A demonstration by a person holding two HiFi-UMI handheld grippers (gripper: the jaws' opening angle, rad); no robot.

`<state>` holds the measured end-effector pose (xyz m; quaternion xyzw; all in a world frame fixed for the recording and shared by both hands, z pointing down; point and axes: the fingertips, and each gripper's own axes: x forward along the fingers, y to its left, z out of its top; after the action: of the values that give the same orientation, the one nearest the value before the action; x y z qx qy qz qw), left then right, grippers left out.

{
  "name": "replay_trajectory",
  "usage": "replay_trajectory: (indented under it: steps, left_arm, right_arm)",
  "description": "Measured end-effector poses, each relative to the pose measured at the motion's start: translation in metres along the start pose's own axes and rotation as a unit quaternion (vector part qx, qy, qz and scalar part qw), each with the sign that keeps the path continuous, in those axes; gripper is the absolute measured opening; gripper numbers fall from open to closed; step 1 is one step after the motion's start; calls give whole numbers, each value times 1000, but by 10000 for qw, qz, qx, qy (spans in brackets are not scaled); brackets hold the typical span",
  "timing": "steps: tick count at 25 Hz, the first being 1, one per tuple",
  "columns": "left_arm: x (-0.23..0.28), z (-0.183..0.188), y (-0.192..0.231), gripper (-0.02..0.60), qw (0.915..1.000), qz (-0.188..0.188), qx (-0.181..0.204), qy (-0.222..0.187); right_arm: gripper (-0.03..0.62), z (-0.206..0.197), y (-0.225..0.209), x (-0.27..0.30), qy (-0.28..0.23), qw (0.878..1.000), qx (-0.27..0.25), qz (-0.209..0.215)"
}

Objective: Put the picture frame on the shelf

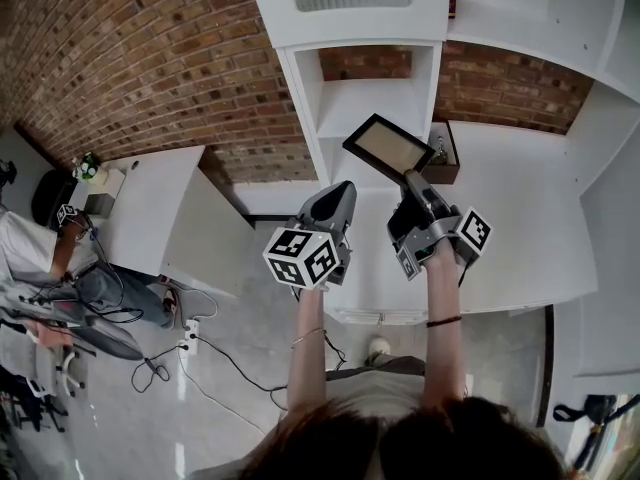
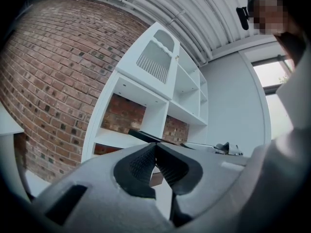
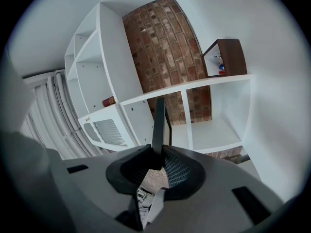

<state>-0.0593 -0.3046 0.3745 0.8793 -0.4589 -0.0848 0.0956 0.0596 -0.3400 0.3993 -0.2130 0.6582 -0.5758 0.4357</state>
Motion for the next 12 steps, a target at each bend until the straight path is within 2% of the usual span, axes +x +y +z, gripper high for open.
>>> replay_trajectory:
  steps: [12]
  left_arm:
    - [22, -1, 16, 11, 9998, 217, 48, -8]
  right_arm:
    - [75, 13, -7, 28, 255, 9997, 2, -7]
